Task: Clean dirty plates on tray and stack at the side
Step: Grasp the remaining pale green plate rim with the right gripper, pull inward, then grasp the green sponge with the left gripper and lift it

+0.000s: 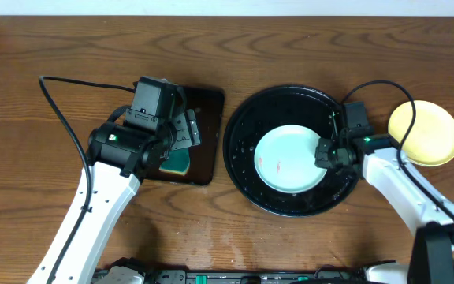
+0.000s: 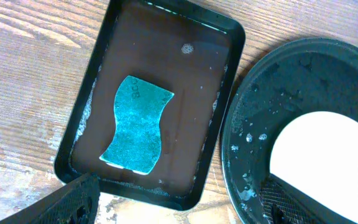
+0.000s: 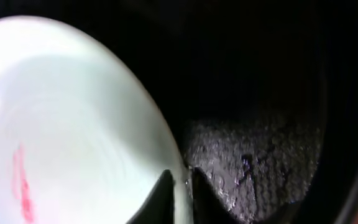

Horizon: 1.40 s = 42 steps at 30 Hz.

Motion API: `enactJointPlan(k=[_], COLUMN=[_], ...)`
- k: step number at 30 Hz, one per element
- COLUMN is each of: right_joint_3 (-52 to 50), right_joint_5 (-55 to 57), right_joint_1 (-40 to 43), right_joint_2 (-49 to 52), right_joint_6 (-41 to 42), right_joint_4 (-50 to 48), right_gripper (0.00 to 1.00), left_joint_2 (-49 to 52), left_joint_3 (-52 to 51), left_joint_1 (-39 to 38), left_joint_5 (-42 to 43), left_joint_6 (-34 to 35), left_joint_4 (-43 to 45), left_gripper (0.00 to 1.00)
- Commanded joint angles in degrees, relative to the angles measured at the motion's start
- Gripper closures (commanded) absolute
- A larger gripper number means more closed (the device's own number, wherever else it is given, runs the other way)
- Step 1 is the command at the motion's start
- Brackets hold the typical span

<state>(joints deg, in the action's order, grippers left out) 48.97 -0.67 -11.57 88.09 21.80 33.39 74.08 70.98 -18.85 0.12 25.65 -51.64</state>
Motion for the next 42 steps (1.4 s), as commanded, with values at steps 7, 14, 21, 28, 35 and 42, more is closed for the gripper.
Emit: enactJointPlan(k=[7, 14, 21, 28, 35, 42], right_joint_3=[-0.5, -0.5, -0.5, -0.5, -0.5, -0.5], right_joint_5=[-3.0, -3.6, -4.4, -4.4, -4.3, -4.3], right_joint_1=[-0.5, -0.5, -0.5, -0.5, -0.5, -0.5], right_joint_2=[1.7, 1.7, 1.7, 1.7, 1.7, 1.7], right_joint_6=[-9.2, -9.2, -9.2, -9.2, -9.2, -9.2], right_joint_4=[-2.0, -1.6, -1.4, -1.2, -1.0, -0.9], right_gripper=[0.69, 0.69, 0.70, 0.71, 0.71, 0.71], left_joint_2=[1.0, 8.0, 22.0, 31.4, 33.0, 30.4], left_joint_3=[0.0, -5.7, -7.9, -7.9, -7.8, -5.8], left_joint_1=[-0.4, -1.3, 0.1, 2.8, 3.5, 3.5], left_joint_5=[6.1, -14.4, -16.6, -4.0, -4.0, -3.6], left_joint_6=[1.4, 1.4, -1.6, -7.8, -7.8, -7.8], left_joint_4=[-1.9, 1.9, 11.4, 19.5, 20.1, 15.9], left_gripper=[0.17, 0.18, 0.25, 0.47, 0.85, 0.93])
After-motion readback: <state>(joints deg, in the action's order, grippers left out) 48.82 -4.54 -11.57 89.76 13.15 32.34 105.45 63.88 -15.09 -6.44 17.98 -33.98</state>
